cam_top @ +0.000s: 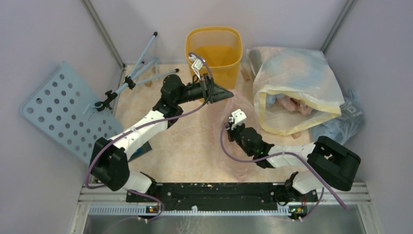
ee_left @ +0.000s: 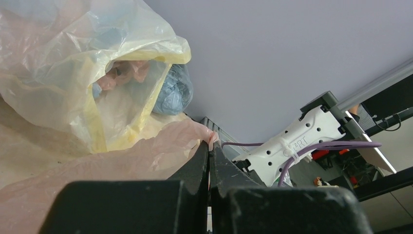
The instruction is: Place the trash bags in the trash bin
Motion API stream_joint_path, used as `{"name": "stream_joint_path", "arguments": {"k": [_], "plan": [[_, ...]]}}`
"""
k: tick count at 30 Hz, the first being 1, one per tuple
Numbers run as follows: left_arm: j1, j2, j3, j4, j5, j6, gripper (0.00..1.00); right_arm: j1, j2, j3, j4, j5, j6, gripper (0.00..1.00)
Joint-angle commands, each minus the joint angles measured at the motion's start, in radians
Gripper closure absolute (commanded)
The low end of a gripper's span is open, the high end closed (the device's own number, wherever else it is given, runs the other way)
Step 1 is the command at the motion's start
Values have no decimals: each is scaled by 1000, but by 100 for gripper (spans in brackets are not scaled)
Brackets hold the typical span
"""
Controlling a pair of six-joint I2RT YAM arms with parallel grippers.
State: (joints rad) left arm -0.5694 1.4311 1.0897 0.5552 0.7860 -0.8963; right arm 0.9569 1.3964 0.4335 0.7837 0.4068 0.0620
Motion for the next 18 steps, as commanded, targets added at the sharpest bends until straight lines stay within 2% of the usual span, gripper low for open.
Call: {"name": "stream_joint_path", "arguments": {"k": [1,9,18], "plan": [[-2,-44,9,37,25,-3,100,-13,12,-1,85,28,27,100],[-6,-96,2,-3,19,12,100,-96,22,-63,158,-60,137,100],[-28,-88,1,12,23,-3,100,-121,149,-22,151,-151,190,100]]}}
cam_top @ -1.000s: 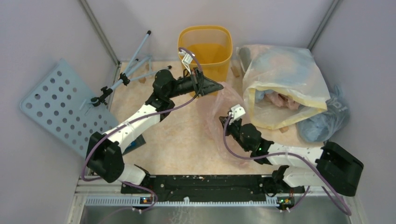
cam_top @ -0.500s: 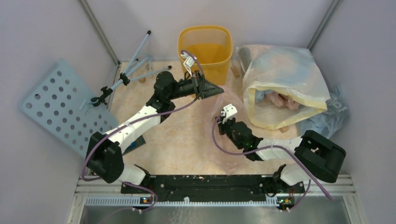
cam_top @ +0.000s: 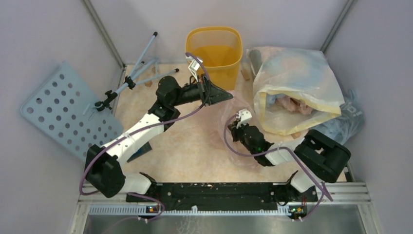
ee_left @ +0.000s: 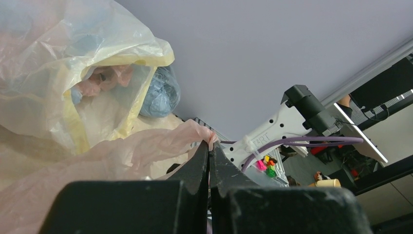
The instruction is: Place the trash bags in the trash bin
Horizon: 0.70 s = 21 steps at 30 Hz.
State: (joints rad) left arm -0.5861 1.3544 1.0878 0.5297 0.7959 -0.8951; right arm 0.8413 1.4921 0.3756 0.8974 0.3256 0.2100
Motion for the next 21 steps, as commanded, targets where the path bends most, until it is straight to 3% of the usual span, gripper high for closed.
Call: {"name": "stream_joint_path", "arguments": {"k": [1,12,18,21], "plan": [[-14,-6,9,40,17,-8,100,-4,66,41,40,-88,44,100],[-64,50,44,71,10,-26,100,2,71,80,65,-365,47,100],[-130,82,60,130,-5,-61,100,-1,122,154,19,-343,69,100],[-140,51,64,139,-18,-73,100,-37,131,134,77,-349,134,100]]}}
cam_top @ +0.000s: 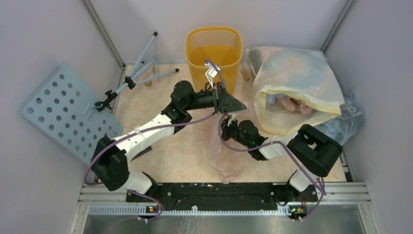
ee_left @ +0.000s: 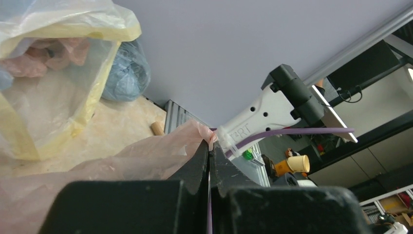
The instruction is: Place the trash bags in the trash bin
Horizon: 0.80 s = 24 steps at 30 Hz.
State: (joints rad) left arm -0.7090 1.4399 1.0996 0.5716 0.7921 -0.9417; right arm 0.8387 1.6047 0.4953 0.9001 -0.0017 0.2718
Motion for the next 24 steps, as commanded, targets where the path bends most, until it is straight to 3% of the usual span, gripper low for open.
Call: {"name": "stream_joint_path", "arguments": {"k": [1,11,19,24], "plan": [[-18,-52,55,81,-22,-16,100,-47,20,6,91,-34,89,100],[-27,-164,61,25,-55,4,100,-116,94,-65,316,-159,239,100],[-30,-160,46,18,-51,5,100,-125,11,-38,220,-164,212,100],[-46,-105,20,89,-41,-26,100,-124,-61,-26,237,-252,206,100]]}}
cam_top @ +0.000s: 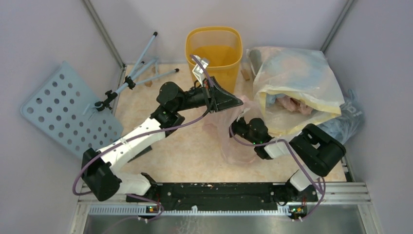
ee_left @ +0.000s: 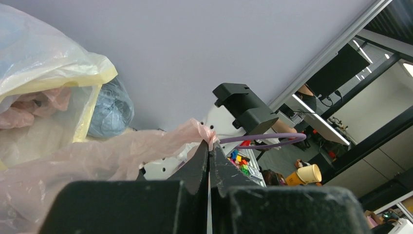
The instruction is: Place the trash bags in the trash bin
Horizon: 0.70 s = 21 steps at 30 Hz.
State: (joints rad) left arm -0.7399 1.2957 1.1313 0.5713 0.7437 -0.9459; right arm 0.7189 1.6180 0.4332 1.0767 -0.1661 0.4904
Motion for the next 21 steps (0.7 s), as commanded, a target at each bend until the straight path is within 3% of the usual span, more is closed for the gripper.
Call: {"name": "stream_joint_path", "arguments": {"k": [1,11,21], "plan": [[-18,52,-11,99,8,-26,100,-3,-82,37,78,-111,-7,100],[-28,114,31,104,0,-23,100,-3,-177,27,61,-111,-34,100],[-120,194,177,195,18,-107,100,1,-35,144,-61,-38,-20,100]]}}
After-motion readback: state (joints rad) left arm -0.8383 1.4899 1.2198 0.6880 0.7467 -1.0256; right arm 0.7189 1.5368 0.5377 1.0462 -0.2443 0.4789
